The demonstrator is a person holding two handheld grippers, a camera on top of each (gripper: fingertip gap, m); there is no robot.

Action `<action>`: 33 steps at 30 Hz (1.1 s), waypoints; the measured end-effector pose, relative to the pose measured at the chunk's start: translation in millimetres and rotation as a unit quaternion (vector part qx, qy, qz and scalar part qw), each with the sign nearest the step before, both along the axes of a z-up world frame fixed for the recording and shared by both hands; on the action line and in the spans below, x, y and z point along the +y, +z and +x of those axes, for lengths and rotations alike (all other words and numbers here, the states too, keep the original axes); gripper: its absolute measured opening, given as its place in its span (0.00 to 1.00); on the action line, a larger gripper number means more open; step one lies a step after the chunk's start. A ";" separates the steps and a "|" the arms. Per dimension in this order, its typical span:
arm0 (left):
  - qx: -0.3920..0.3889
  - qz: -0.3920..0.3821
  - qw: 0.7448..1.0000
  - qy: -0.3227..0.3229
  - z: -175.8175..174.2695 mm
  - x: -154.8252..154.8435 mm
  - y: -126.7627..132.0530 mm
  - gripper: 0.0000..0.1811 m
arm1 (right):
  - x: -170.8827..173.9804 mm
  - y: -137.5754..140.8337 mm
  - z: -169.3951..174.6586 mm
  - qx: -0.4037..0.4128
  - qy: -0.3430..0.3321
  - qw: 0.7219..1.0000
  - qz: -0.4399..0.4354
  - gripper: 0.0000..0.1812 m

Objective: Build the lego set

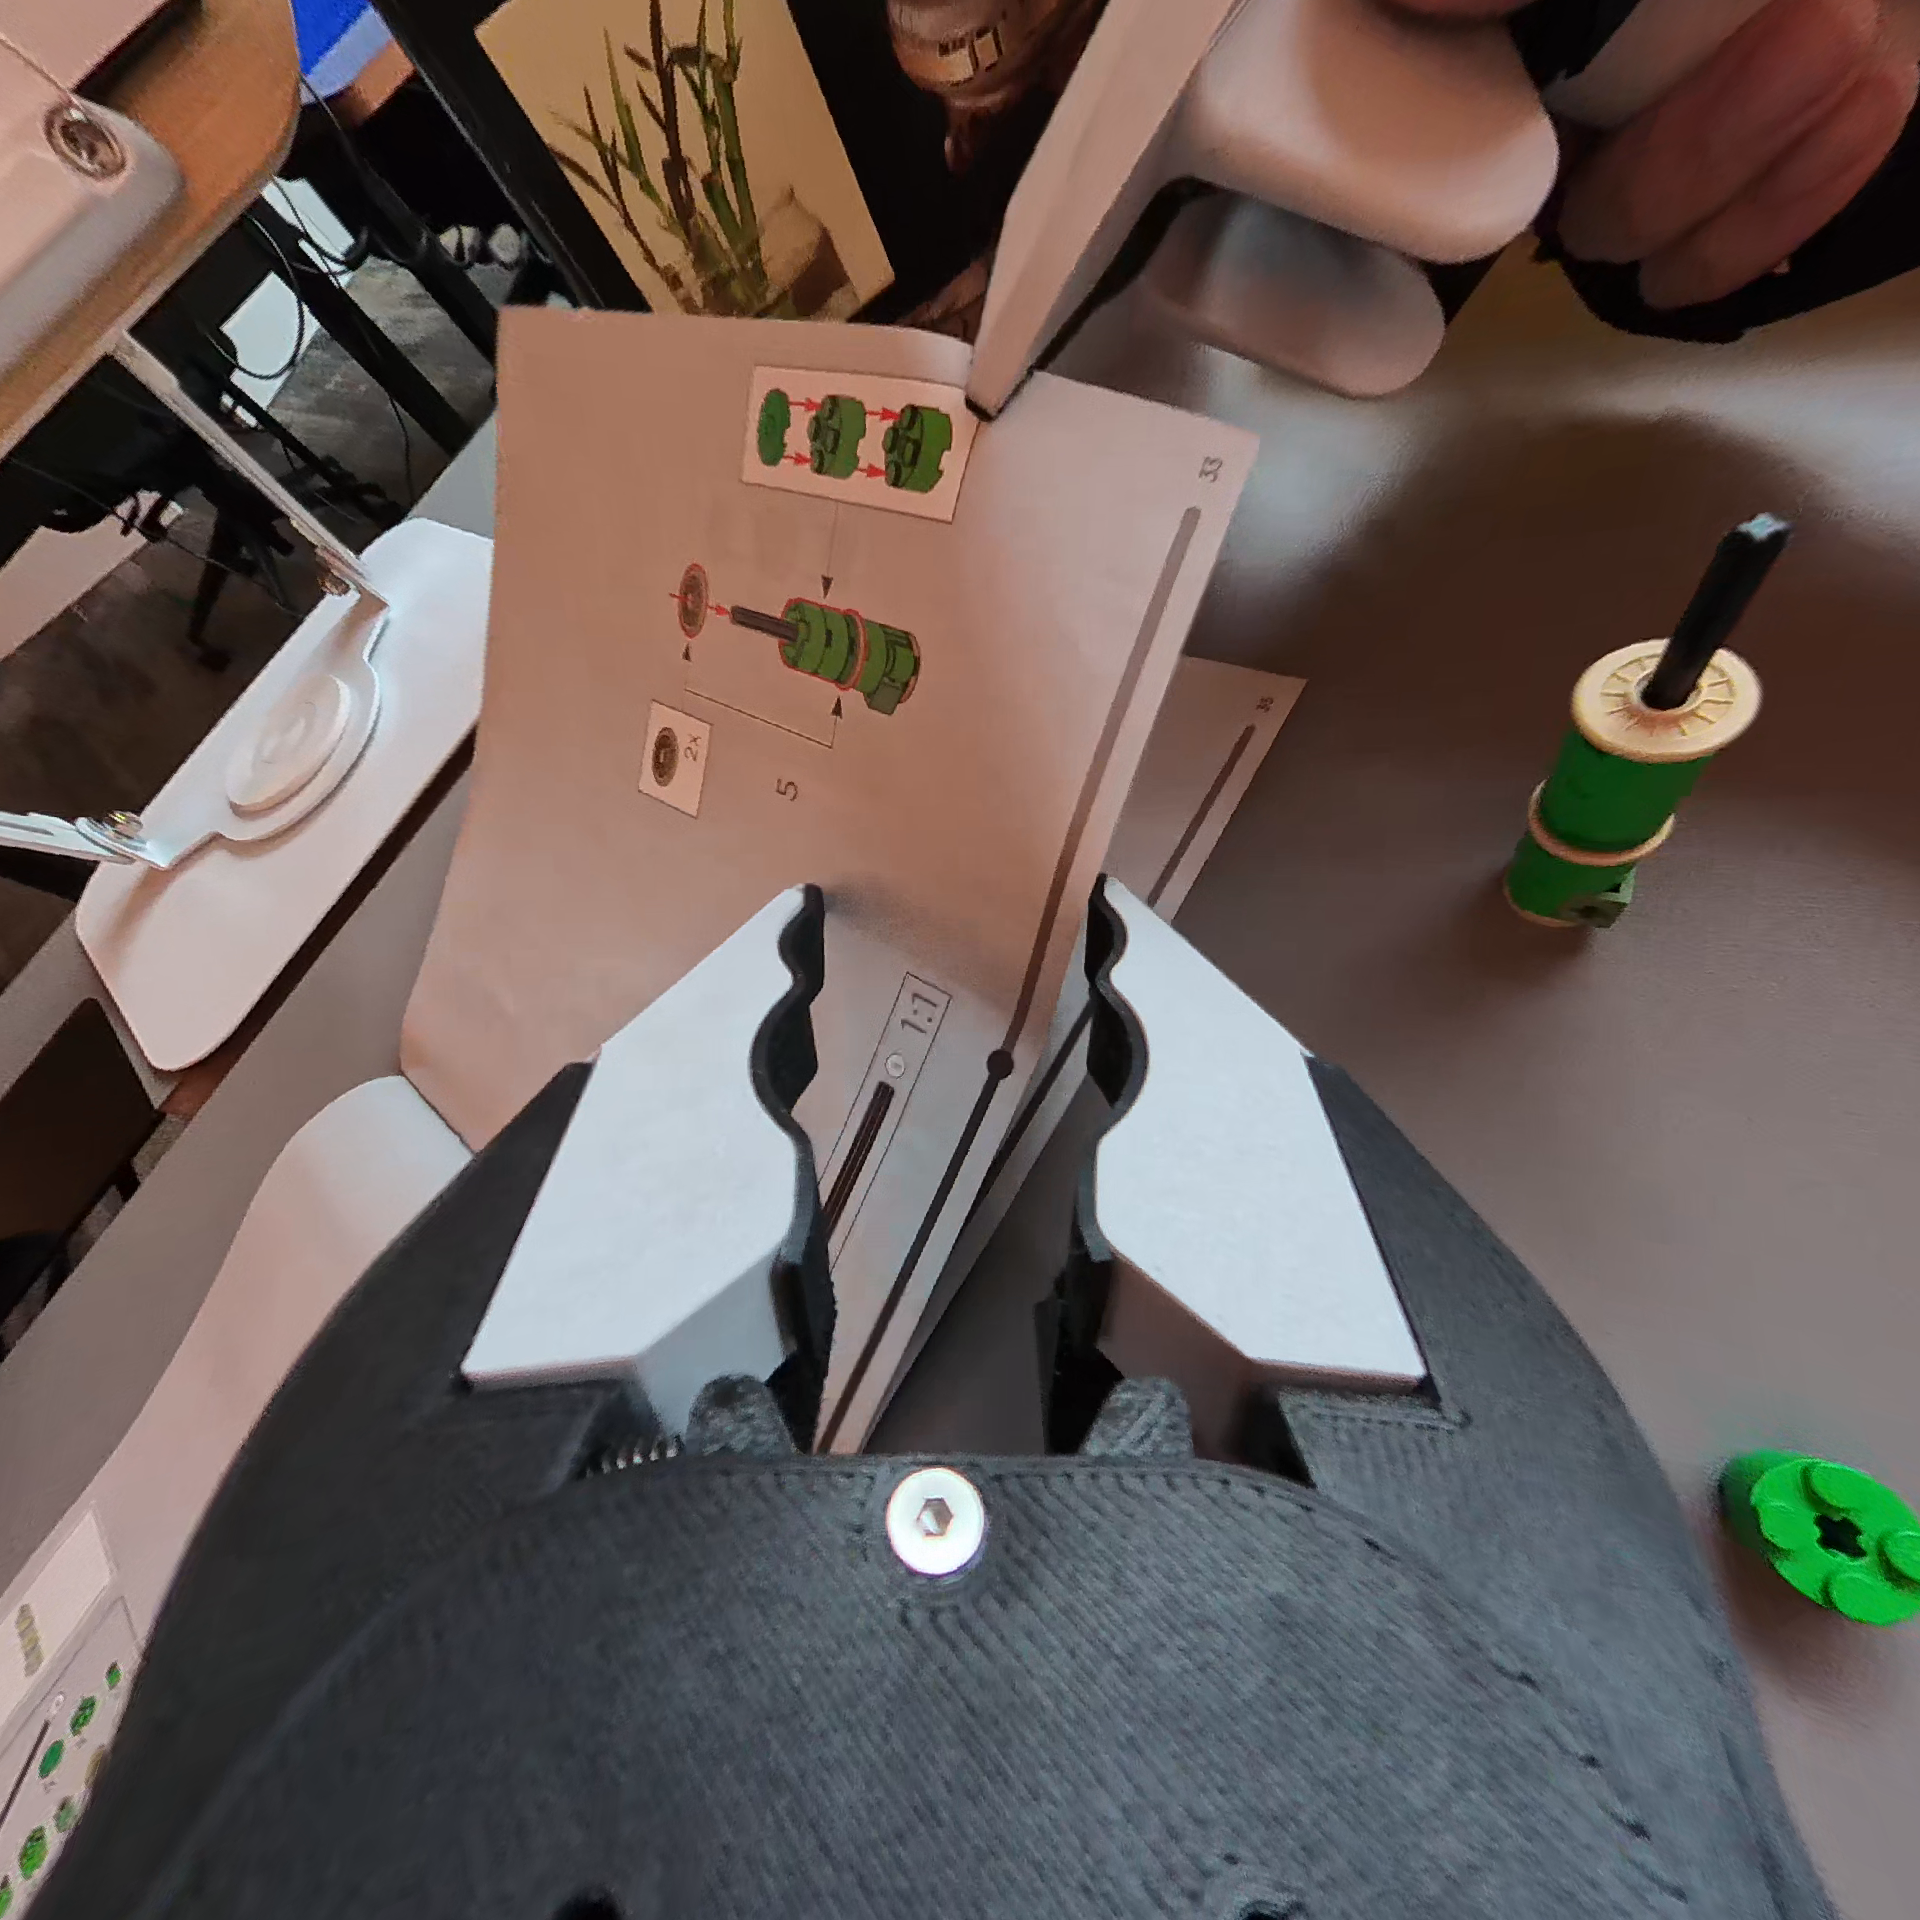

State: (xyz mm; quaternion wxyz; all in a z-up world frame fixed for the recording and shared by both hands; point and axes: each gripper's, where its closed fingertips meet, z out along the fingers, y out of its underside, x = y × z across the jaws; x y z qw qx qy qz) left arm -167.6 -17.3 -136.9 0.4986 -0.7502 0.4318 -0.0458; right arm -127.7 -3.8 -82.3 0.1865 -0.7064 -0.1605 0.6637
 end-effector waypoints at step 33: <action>-0.238 -0.008 0.951 0.195 -128.3 6.4 68.7 0.00 | -10.0 35.5 -25.1 -0.213 -0.019 0.937 0.276 0.07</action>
